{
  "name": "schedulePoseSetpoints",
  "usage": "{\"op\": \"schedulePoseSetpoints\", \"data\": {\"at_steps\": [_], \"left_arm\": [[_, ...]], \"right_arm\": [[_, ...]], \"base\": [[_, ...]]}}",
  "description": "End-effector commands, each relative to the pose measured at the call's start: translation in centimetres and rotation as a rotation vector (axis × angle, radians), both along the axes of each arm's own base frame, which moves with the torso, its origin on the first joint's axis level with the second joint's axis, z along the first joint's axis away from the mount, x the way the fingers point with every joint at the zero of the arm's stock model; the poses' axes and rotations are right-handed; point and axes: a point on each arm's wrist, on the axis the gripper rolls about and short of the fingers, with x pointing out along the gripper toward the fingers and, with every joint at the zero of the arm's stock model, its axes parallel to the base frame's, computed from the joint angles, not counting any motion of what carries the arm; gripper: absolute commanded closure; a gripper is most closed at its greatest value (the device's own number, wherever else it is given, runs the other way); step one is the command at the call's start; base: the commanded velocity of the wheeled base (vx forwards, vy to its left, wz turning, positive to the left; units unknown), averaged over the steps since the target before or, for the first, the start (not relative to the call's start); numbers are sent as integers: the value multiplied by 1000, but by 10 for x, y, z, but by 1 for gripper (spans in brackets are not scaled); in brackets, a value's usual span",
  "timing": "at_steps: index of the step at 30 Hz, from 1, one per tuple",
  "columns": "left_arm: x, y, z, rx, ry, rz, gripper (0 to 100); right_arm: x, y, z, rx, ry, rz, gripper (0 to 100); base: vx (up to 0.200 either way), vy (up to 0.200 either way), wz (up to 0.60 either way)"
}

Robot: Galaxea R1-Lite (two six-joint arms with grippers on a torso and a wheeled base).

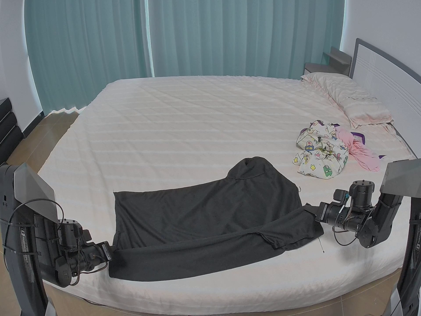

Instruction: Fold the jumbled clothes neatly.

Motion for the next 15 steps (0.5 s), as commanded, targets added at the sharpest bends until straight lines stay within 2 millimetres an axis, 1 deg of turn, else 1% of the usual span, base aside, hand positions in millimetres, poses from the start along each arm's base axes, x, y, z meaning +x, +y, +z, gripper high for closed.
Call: {"op": "schedulePoseSetpoints", "data": {"at_steps": [1,7,11,15], "left_arm": [[6,0,-11,-5,16,4,100],[14,1,-13,-26,-1,22,100],[15,1,-15,-30,2,26,100],[17,1,-18,-30,3,26,100]], "right_arm": [[9,1,-3,1,-1,3,100],[13,-1,-11,-1,16,-3,100],[13,-2,-19,-1,35,-6,100],[17,-2,-23,0,35,-8,100]], "base": [[0,0,0],[0,0,0],[0,0,0],[0,0,0]]}}
